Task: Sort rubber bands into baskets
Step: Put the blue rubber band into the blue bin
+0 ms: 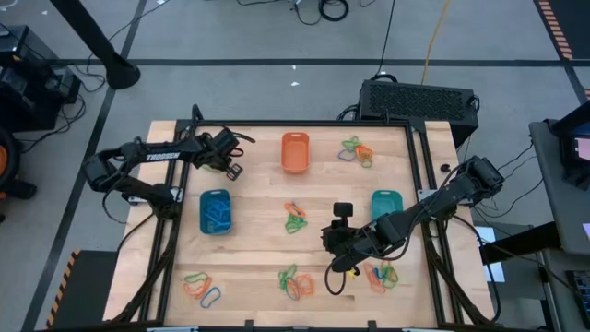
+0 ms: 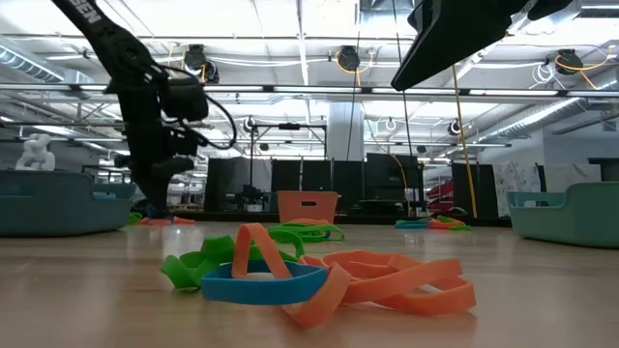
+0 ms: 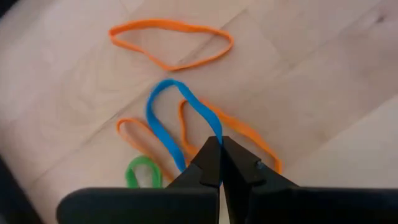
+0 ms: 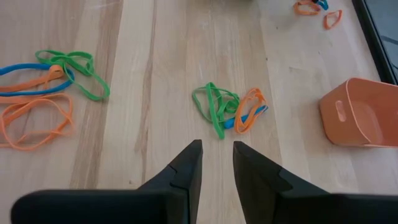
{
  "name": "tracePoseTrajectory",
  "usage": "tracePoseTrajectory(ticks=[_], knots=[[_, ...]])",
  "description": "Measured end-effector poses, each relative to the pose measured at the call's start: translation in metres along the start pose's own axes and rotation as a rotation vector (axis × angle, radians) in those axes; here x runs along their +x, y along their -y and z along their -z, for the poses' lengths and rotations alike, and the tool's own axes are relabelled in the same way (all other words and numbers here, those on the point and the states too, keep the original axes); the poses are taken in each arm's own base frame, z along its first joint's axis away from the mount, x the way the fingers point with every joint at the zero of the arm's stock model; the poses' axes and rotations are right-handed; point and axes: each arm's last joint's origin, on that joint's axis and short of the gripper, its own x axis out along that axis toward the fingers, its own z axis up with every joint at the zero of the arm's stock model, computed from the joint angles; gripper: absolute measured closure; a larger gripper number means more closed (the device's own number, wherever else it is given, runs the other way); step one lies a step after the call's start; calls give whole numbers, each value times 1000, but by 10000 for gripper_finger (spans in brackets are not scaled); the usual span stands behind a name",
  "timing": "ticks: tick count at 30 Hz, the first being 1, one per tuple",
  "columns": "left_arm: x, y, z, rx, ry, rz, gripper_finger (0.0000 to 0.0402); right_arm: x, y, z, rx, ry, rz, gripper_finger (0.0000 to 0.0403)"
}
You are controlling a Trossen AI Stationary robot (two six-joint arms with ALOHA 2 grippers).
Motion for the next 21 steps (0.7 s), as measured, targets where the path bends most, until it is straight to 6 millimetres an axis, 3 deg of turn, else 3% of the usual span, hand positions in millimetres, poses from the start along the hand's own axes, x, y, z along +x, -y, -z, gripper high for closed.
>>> tracePoseTrajectory(ticks=[8, 21], knots=[[-46, 7, 10, 2, 15, 126, 399, 0, 0, 0, 18, 0, 0, 321], [-110, 60, 63, 21, 43, 439, 400, 0, 0, -1, 33, 10, -3, 321]])
